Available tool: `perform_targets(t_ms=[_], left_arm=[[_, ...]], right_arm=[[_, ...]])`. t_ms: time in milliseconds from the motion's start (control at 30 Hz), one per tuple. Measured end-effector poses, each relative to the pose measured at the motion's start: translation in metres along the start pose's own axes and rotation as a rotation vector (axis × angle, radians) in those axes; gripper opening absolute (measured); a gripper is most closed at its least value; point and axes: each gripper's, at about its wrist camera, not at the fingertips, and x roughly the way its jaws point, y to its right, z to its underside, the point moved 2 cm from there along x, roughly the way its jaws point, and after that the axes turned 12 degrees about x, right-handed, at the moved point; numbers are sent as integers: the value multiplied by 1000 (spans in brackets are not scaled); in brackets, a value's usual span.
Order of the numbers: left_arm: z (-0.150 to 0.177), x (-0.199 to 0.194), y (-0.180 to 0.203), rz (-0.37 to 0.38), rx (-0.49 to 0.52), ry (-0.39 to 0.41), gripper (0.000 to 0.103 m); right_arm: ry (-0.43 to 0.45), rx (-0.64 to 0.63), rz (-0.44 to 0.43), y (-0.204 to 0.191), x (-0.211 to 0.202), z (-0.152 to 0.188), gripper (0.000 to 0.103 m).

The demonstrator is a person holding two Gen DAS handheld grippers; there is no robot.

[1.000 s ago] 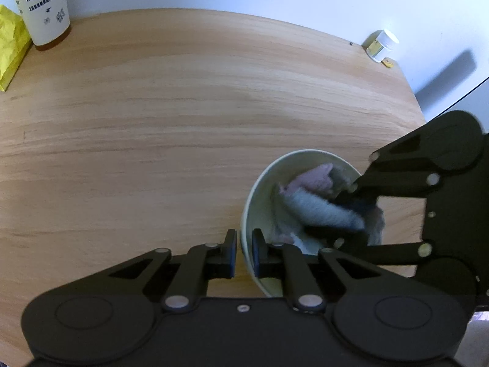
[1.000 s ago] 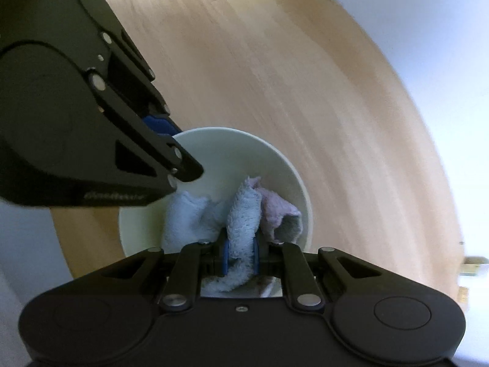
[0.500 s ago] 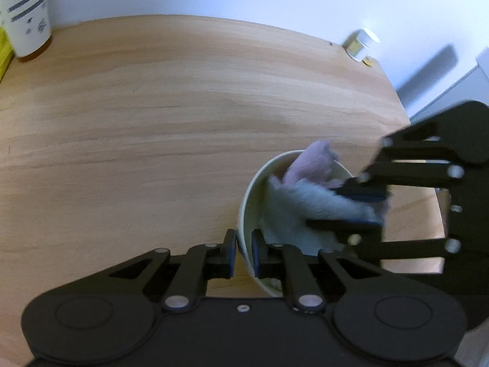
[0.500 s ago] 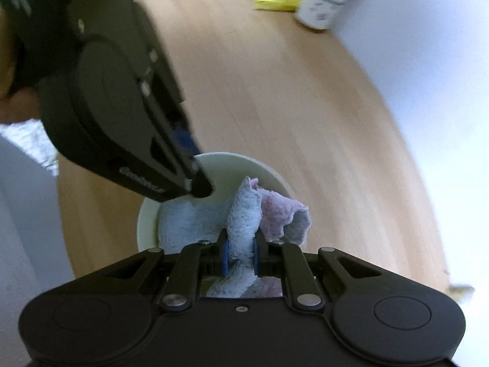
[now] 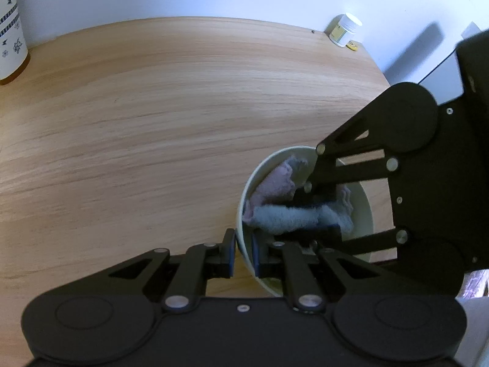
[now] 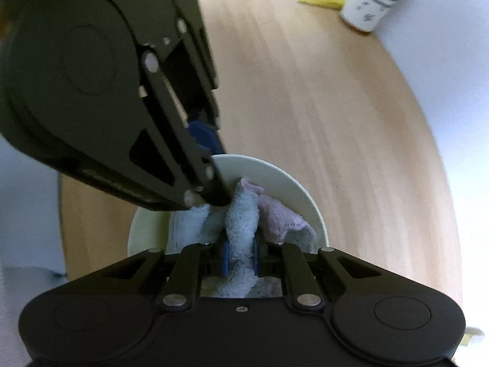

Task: Clean bowl
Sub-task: 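Rub the cloth around the bowl wall with the right tool while the left tool holds the rim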

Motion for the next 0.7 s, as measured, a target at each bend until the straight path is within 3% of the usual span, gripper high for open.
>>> perform_targets(t_ms=[367,500,567,633,700], left_arm=[[-6,2,0,4,44,-11,13],[-2,-5,-3,28,-4,1,13],[4,-16,-6,56,-44,27,17],[9,-24,-6,65,-74,47,30],[14,-25,-6,57,-84,48,30]], right_arm=[[171,83,141,16,-33,13,15],[176,63,73,-9,-55,16,15],[145,14,28,-21,-59,17,15],[110,-24,-7,-22,-54,17,15],[74,-71,-30,-27,-50,15,15]])
